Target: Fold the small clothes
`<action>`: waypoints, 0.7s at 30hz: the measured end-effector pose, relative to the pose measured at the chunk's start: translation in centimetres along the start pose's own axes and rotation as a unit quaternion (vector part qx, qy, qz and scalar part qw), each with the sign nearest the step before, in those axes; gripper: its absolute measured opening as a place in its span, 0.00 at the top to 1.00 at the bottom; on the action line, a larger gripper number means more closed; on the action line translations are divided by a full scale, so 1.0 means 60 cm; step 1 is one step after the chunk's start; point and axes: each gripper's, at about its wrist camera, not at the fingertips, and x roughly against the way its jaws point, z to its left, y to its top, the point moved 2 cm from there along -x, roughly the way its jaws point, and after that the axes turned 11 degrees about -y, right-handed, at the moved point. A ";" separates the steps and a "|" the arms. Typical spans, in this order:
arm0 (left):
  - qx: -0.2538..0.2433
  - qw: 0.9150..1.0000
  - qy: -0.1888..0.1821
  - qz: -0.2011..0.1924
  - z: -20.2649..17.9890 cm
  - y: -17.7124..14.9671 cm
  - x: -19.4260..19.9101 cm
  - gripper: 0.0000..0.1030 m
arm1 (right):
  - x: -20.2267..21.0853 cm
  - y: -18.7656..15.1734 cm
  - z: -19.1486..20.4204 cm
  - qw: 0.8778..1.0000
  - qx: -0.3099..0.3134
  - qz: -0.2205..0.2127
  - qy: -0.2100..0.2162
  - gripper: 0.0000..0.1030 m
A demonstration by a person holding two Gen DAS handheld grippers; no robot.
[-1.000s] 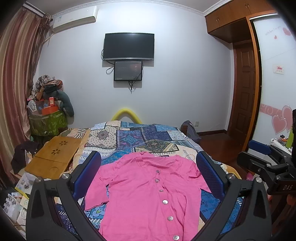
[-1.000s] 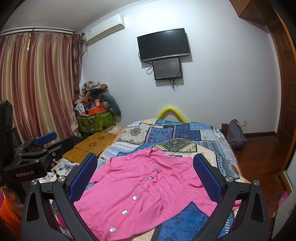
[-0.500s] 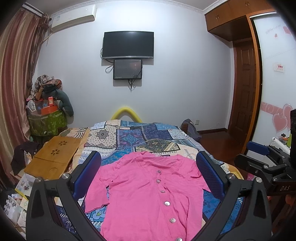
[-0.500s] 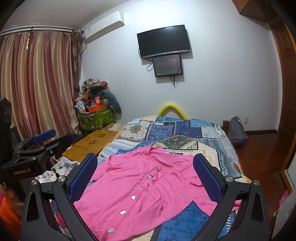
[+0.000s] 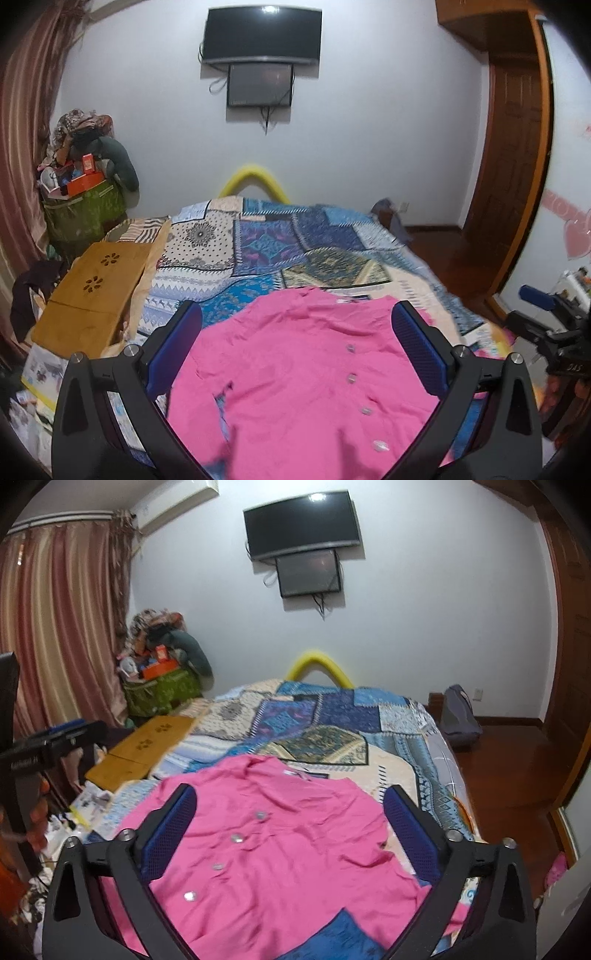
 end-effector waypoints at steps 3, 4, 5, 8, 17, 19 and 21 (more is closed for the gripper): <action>0.007 0.999 0.010 0.037 0.037 0.011 -0.074 0.03 | -0.045 -0.005 -0.017 1.000 -0.001 0.031 -0.001 0.19; 0.011 0.999 0.011 0.049 0.048 0.011 -0.094 0.08 | -0.062 -0.006 -0.023 0.999 -0.001 0.042 -0.002 0.21; 0.014 0.998 0.010 0.065 0.062 0.011 -0.119 0.12 | -0.081 -0.009 -0.030 0.999 -0.001 0.055 -0.004 0.25; 0.025 0.993 0.014 0.117 0.105 0.000 -0.193 0.23 | -0.120 -0.017 -0.047 0.996 -0.006 0.086 -0.001 0.28; 0.046 0.974 0.024 0.221 0.200 -0.053 -0.373 0.27 | -0.247 -0.048 -0.091 0.985 0.004 0.171 -0.018 0.28; 0.063 0.971 0.015 0.230 0.218 -0.062 -0.403 0.31 | -0.275 -0.057 -0.102 0.982 0.001 0.187 -0.012 0.31; 0.082 0.969 -0.006 0.235 0.232 -0.069 -0.426 0.35 | -0.302 -0.067 -0.113 0.978 -0.007 0.208 -0.003 0.41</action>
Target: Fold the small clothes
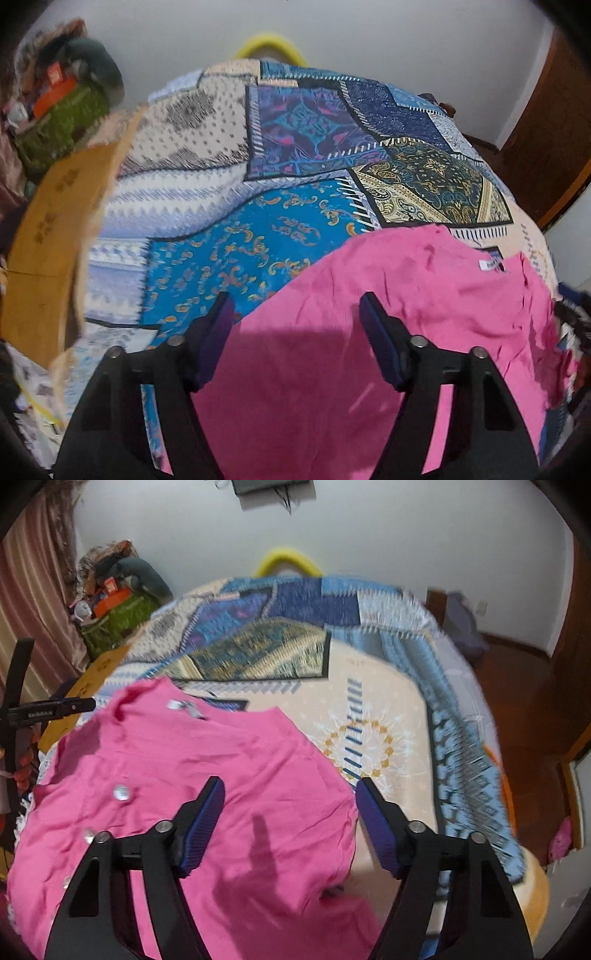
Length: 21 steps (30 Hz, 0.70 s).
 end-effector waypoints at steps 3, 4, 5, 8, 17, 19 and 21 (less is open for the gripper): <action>0.004 0.999 -0.038 0.018 -0.003 0.001 -0.023 0.46 | -0.029 0.003 -0.011 1.000 -0.003 0.025 -0.001 0.46; 0.001 0.999 -0.047 0.024 -0.008 0.001 -0.029 0.51 | -0.031 0.006 -0.013 1.000 0.002 0.023 0.000 0.47; -0.004 0.998 -0.055 0.027 -0.013 0.001 -0.034 0.56 | -0.032 0.010 -0.013 1.000 0.008 0.020 -0.001 0.52; -0.027 0.997 -0.062 0.028 -0.030 0.004 -0.039 0.75 | -0.033 0.019 -0.006 0.999 0.024 0.023 0.007 0.77; -0.045 0.999 0.007 0.026 -0.034 0.016 -0.030 0.96 | -0.037 0.041 0.018 0.997 0.070 0.013 -0.001 0.95; -0.035 0.999 0.011 0.016 -0.020 0.025 -0.018 0.96 | -0.036 0.060 0.013 0.998 0.065 0.007 -0.001 0.96; -0.029 0.999 0.017 0.008 -0.008 0.034 -0.008 0.96 | -0.036 0.081 0.006 0.999 0.053 0.000 0.003 0.96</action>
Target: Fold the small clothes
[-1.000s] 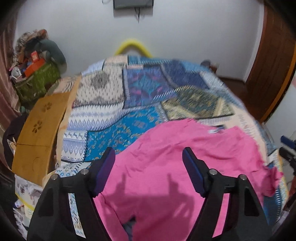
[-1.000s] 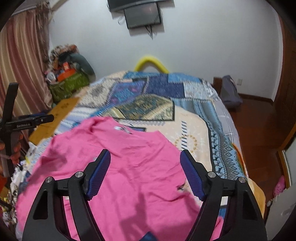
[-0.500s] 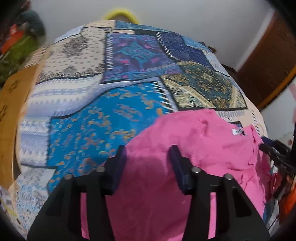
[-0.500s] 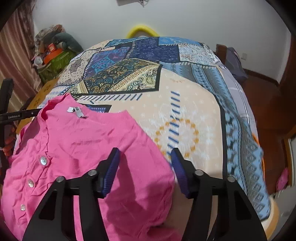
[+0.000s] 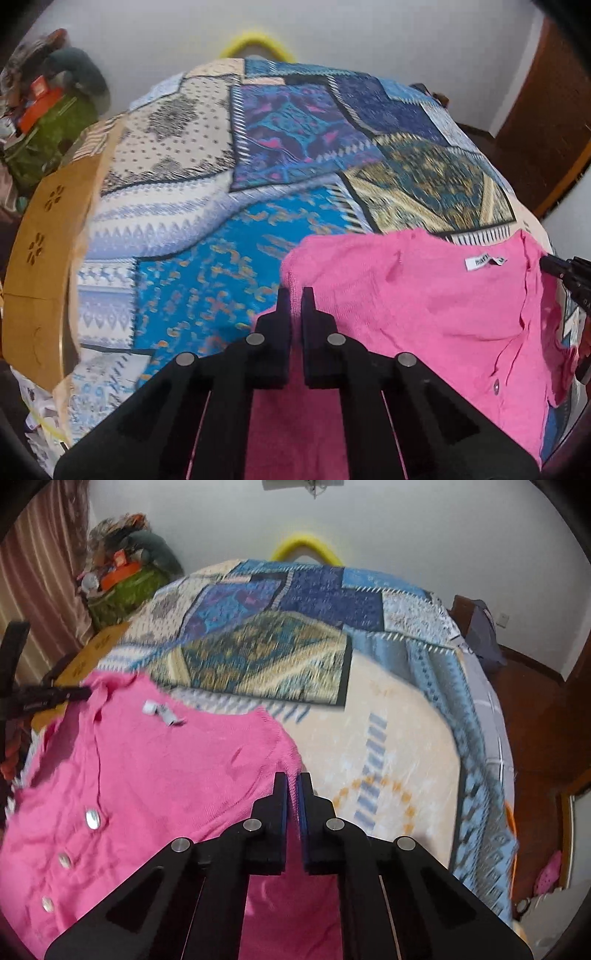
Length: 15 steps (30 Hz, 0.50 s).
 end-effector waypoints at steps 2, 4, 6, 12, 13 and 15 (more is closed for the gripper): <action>0.004 1.000 0.008 -0.005 0.010 0.009 0.005 0.96 | -0.003 0.021 0.003 1.000 -0.005 -0.006 0.004 0.96; 0.011 1.000 0.018 -0.010 0.022 0.019 0.010 0.96 | -0.006 0.042 0.011 1.000 0.000 -0.016 0.000 0.96; 0.018 0.999 0.030 -0.018 0.034 0.029 0.013 0.96 | -0.010 0.060 0.023 1.000 0.006 -0.023 0.001 0.96; 0.052 0.996 0.061 -0.033 0.085 0.052 0.009 0.96 | -0.032 0.116 0.059 0.999 0.015 -0.044 0.000 0.96; 0.056 0.996 0.063 -0.034 0.093 0.054 0.008 0.96 | -0.036 0.124 0.063 0.999 0.016 -0.047 -0.002 0.96; 0.062 0.996 0.062 -0.035 0.109 0.057 0.002 0.96 | -0.045 0.137 0.071 0.999 0.016 -0.051 0.000 0.96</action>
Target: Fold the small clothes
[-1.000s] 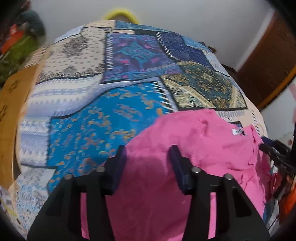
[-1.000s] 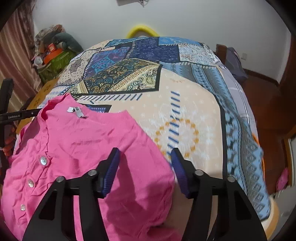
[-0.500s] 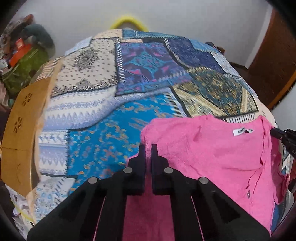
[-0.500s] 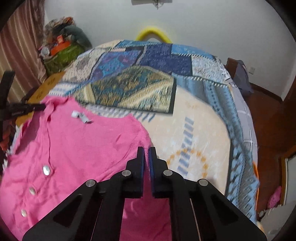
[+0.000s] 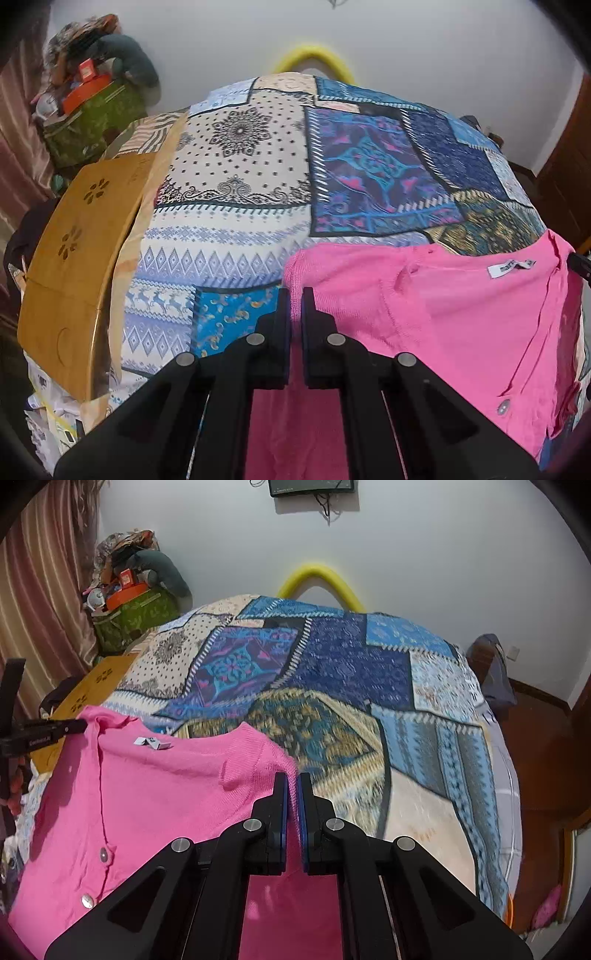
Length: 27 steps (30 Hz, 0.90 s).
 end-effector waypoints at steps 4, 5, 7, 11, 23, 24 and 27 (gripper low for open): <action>-0.016 1.000 -0.002 0.025 0.006 -0.011 -0.025 0.95 | -0.023 0.006 0.012 1.000 0.001 0.017 0.010 0.95; -0.026 0.999 -0.001 0.034 0.005 -0.016 -0.030 0.95 | -0.027 0.002 0.018 1.000 0.007 0.021 0.011 0.94; -0.035 0.998 0.008 0.042 0.005 -0.026 -0.030 0.93 | -0.030 -0.004 0.024 0.999 0.014 0.031 0.006 0.91; -0.010 0.999 -0.002 0.049 0.019 -0.043 0.002 0.75 | -0.003 -0.010 0.027 0.999 0.024 0.034 -0.008 0.71; 0.011 0.999 0.011 0.030 0.068 -0.182 0.185 0.46 | 0.161 -0.050 0.077 0.999 0.033 -0.003 0.030 0.49; 0.013 0.999 0.009 0.032 0.070 -0.196 0.191 0.46 | 0.173 -0.059 0.085 0.999 0.035 -0.003 0.035 0.49; 0.024 0.999 -0.007 0.044 0.077 -0.255 0.208 0.45 | 0.193 -0.084 0.108 0.998 0.044 -0.003 0.039 0.48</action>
